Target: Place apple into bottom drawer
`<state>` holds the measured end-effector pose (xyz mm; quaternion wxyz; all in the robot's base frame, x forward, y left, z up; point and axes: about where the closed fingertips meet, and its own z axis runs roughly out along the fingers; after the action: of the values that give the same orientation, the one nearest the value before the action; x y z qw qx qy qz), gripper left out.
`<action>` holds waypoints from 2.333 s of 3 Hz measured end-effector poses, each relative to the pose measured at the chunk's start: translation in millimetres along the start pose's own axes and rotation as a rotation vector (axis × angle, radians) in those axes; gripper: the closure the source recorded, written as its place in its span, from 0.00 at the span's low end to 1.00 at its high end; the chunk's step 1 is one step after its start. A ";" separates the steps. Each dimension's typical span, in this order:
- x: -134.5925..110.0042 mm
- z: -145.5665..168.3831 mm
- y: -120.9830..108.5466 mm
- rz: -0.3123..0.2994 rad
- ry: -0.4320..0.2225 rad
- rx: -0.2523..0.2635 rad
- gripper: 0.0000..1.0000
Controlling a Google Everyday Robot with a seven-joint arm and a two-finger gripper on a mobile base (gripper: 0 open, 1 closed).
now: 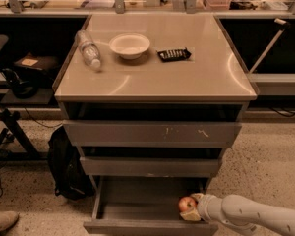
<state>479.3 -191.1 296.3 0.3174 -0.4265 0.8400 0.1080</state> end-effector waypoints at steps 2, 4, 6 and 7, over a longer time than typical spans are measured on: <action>47.0 76.8 7.5 0.087 -0.034 -0.067 1.00; 19.2 141.8 7.8 0.064 -0.011 -0.092 1.00; 10.2 152.4 10.8 0.048 -0.012 -0.103 0.81; 10.2 152.4 10.8 0.048 -0.012 -0.103 0.58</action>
Offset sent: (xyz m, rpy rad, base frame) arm 0.0001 0.0083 -0.0489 0.0510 0.0389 0.0169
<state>533.6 -122.1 170.9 0.2973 -0.4213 0.8415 0.1614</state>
